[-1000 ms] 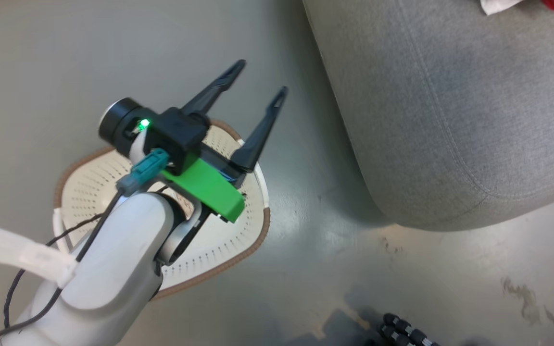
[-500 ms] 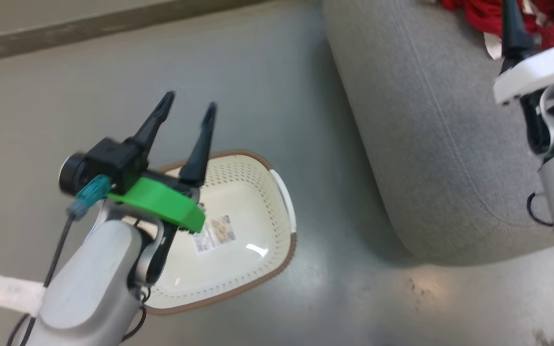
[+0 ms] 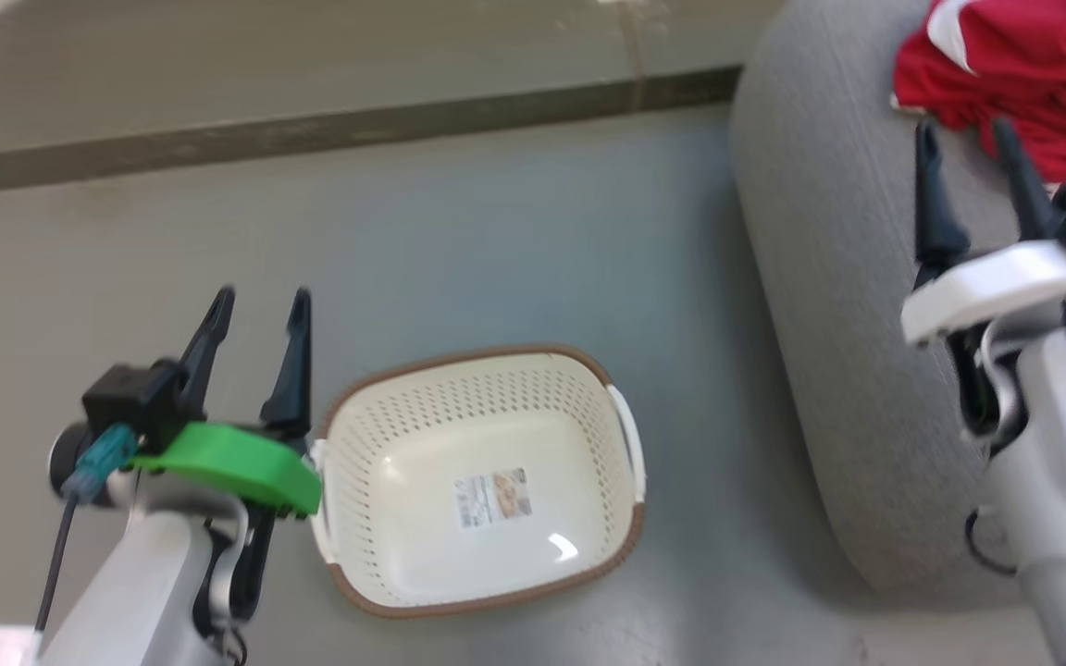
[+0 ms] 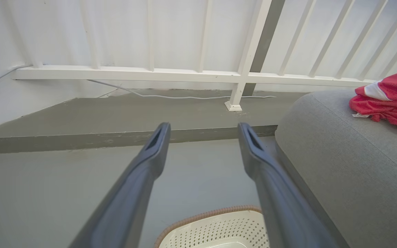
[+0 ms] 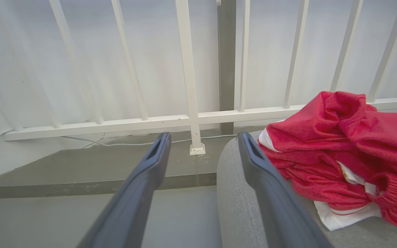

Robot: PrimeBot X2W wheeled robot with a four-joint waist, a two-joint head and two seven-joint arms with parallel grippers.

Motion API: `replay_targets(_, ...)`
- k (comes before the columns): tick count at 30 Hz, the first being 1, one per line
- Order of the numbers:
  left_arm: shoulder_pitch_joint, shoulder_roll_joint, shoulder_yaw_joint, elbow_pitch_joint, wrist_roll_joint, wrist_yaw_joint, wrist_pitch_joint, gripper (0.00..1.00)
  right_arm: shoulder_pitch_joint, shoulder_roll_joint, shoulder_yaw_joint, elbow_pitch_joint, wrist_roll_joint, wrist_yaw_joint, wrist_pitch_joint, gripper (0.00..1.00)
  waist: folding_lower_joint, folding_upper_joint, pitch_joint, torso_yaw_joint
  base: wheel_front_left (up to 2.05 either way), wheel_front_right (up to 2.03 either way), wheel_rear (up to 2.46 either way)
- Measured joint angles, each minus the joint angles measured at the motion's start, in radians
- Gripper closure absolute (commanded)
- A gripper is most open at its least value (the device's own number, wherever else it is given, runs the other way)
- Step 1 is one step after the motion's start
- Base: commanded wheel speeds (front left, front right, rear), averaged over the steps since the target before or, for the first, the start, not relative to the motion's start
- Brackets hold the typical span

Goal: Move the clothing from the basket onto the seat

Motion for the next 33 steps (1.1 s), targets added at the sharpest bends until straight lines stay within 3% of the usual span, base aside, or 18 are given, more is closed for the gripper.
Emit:
replay_targets(18,0.248,-0.012,0.197,-0.074,0.030,0.019,0.000,0.00,0.263,0.114,0.044,-0.091,0.007,-0.018,0.000,0.00,-0.0001,0.0000,-0.158,0.122,0.00,0.00,0.00)
replay_targets(33,0.328,-0.030,0.271,-0.161,0.110,0.022,0.000,0.00,0.361,0.125,0.065,-0.160,0.006,-0.035,0.000,0.00,-0.0001,0.0000,-0.171,0.102,0.00,0.00,0.00)
